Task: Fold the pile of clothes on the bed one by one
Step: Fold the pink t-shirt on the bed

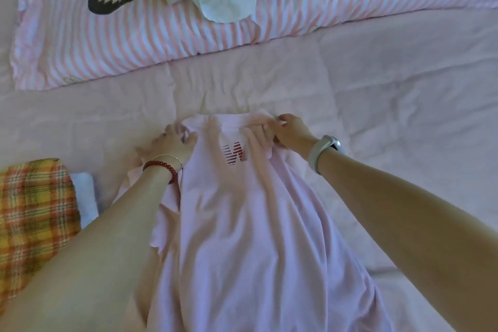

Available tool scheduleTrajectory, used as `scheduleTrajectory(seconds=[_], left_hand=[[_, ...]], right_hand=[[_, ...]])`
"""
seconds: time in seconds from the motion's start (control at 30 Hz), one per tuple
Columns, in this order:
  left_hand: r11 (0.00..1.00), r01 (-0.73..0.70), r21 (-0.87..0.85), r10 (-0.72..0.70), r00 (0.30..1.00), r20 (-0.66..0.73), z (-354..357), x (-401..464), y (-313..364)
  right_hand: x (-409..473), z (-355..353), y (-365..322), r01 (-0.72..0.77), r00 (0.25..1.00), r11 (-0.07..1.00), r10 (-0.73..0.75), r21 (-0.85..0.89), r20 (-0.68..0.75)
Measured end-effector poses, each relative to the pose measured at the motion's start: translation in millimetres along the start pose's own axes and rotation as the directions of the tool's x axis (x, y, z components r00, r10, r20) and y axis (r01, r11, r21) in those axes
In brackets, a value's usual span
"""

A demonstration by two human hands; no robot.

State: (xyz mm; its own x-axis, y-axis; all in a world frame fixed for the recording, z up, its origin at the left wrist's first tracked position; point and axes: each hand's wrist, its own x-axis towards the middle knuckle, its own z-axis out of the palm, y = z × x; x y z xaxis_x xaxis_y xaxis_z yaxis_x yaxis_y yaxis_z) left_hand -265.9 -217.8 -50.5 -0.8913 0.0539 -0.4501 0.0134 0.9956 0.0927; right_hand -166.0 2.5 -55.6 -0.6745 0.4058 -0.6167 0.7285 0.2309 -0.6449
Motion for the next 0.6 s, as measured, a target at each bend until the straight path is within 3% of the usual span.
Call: scheduleTrajectory(seconds=[0.07, 0.13, 0.2, 0.23, 0.3, 0.33, 0.4, 0.53, 0.6], left_hand=[[0.98, -0.082, -0.18, 0.067, 0.993, -0.093, -8.4, -6.1, 4.1], [0.902, -0.205, -0.379, 0.123, 0.966, -0.229, -16.0, -28.8, 10.2], [0.772, -0.434, -0.464, 0.253, 0.88, -0.403, -19.1, -68.7, 14.8], [0.701, -0.556, -0.447, 0.35, 0.814, -0.464, -19.4, -93.2, 16.9], [0.591, -0.71, -0.382, 0.523, 0.698, -0.489, -11.3, -137.5, 14.3], [0.555, -0.739, -0.383, 0.572, 0.673, -0.47, -6.1, -156.6, 12.0], [0.521, -0.744, -0.419, 0.619, 0.667, -0.414, 2.9, -186.8, 5.4], [0.484, -0.618, -0.619, 0.645, 0.73, -0.224, -13.9, -230.6, -12.2], [0.438, -0.56, -0.704, 0.638, 0.745, -0.195, -38.2, -247.4, -24.2]], right_hand=[[0.4, 2.3, -8.8, -0.011, 0.999, 0.998, 0.014, 0.066, -0.044], [-15.4, 1.4, -15.1, 0.039, 0.984, 0.999, -0.034, 0.022, -0.175], [-46.7, 1.3, -20.3, 0.098, 0.964, 0.993, -0.077, 0.069, -0.253], [-64.8, 1.2, -23.2, 0.083, 0.98, 0.975, -0.043, 0.205, -0.192], [-102.3, -2.2, -31.7, -0.161, 0.981, 0.848, 0.083, 0.505, 0.173], [-119.3, -3.9, -33.6, -0.275, 0.933, 0.803, 0.091, 0.529, 0.347], [-146.5, -2.8, -31.2, -0.293, 0.876, 0.802, 0.006, 0.521, 0.483], [-193.9, -6.2, -31.8, -0.074, 0.961, 0.87, -0.068, 0.488, 0.267], [-222.3, -17.7, -33.5, 0.022, 0.975, 0.889, -0.12, 0.458, 0.186]])
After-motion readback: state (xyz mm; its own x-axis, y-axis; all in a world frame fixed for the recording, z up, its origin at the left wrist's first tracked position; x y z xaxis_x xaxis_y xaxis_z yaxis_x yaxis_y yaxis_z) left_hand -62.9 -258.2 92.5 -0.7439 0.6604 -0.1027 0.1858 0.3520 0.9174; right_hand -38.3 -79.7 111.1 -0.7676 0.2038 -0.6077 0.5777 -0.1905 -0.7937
